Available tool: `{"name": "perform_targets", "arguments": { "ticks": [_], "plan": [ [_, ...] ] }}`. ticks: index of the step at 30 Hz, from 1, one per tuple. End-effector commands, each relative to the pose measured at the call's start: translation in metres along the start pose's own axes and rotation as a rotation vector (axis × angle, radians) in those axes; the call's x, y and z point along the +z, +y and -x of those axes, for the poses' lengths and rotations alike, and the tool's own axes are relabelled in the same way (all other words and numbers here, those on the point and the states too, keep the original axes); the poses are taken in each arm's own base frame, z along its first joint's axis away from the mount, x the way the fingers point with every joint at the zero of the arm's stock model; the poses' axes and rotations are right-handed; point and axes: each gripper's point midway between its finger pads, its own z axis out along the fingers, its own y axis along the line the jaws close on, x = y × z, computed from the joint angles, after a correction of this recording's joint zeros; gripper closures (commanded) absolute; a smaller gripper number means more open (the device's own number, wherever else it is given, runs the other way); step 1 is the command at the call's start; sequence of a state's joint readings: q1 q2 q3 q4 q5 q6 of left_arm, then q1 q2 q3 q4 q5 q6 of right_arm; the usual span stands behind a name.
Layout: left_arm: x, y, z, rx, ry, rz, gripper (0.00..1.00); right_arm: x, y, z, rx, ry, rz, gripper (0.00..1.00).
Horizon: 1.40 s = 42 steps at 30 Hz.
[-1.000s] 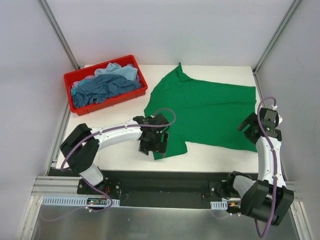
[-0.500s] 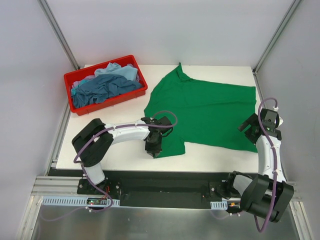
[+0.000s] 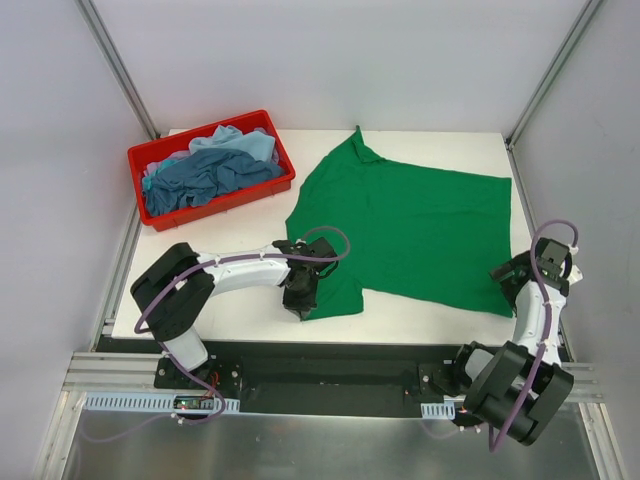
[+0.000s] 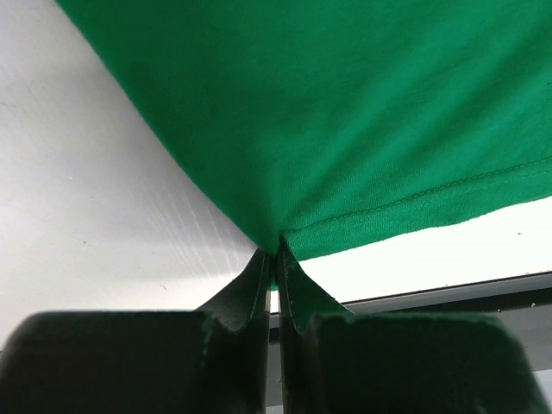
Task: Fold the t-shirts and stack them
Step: Grap the side of the flattened tshirt closest away from the robot with both arms
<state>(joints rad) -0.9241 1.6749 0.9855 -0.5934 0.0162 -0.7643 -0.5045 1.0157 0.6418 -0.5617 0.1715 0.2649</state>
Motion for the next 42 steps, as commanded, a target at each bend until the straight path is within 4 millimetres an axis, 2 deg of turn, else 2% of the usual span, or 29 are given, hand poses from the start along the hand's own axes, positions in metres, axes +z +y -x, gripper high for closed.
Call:
{"name": "perform_targets", "arguments": {
  "ticks": [1, 8, 17, 21, 23, 26, 29, 35, 42],
  "plan": [
    [-0.009, -0.009, -0.009, 0.061, 0.025, -0.063, 1.0, 0.008, -0.008, -0.013, 0.069, 0.054, -0.017, 0.04],
    [-0.017, -0.021, -0.002, 0.073, -0.002, -0.113, 1.0, 0.018, -0.018, -0.027, 0.09, 0.089, -0.044, 0.14],
    [-0.028, -0.028, 0.01, 0.078, -0.052, -0.137, 1.0, 0.041, -0.019, -0.035, 0.121, 0.127, -0.065, 0.47],
    [-0.036, -0.036, 0.019, 0.092, -0.081, -0.157, 1.0, 0.049, -0.021, -0.039, 0.123, 0.144, -0.087, 0.53],
    [-0.042, -0.041, 0.027, 0.099, -0.105, -0.17, 1.0, 0.05, -0.02, -0.039, 0.123, 0.151, -0.084, 0.63],
    [-0.05, -0.045, 0.038, 0.096, -0.132, -0.187, 1.0, 0.049, -0.017, -0.037, 0.121, 0.15, -0.069, 0.85],
    [-0.062, -0.05, 0.055, 0.097, -0.168, -0.213, 1.0, 0.046, -0.01, -0.033, 0.106, 0.146, -0.027, 1.0],
    [-0.094, -0.063, 0.092, 0.129, -0.273, -0.27, 1.0, 0.034, -0.002, -0.021, 0.084, 0.117, 0.019, 1.0],
    [-0.123, -0.077, 0.15, 0.117, -0.379, -0.312, 1.0, 0.019, 0.029, -0.005, 0.039, 0.138, 0.161, 1.0]
  ]
}}
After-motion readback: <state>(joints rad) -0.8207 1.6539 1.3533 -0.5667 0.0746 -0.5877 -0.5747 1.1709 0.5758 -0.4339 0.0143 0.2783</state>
